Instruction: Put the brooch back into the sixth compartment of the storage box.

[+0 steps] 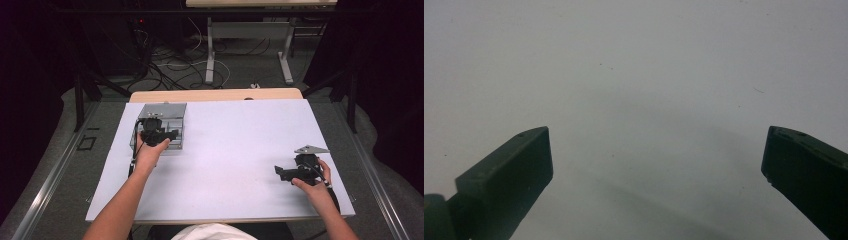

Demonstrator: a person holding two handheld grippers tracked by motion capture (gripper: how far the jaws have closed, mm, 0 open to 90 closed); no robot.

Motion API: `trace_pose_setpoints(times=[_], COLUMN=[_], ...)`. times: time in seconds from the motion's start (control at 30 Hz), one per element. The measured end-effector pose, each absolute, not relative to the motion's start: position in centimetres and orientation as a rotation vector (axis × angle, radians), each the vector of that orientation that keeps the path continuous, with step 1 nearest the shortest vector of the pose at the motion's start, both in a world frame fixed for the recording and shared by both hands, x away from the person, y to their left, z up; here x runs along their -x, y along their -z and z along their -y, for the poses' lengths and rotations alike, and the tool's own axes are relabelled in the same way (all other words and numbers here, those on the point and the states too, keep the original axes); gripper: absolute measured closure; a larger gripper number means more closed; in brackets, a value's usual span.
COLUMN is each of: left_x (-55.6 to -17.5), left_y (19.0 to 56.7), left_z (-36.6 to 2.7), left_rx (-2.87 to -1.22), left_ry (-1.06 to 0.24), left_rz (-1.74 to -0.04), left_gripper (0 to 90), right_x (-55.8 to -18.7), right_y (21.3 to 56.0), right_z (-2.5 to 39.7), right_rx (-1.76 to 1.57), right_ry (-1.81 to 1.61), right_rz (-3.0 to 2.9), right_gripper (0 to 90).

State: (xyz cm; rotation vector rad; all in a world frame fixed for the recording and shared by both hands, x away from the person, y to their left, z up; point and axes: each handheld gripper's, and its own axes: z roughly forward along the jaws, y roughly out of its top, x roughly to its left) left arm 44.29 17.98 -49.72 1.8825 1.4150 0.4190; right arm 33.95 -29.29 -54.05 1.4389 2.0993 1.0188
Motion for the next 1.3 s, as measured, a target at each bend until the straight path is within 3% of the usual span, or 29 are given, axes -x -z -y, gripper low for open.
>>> trace_pose_setpoints(times=[0.67,1.3], left_x=[-41.7,-37.6], left_y=[47.8,47.3], left_z=[-18.6,-22.2], left_rx=[-1.893,-1.825], left_ry=[-0.440,-0.402], left_rz=[-1.247,-1.202], left_gripper=[28.7,4.4], right_x=[-33.8,-33.7], right_y=[53.9,53.8], right_z=[29.4,29.4], right_rx=[-1.435,-1.437], right_ry=[-1.019,-1.022], right_rz=[-2.090,-2.082], right_gripper=[0.0,0.0])
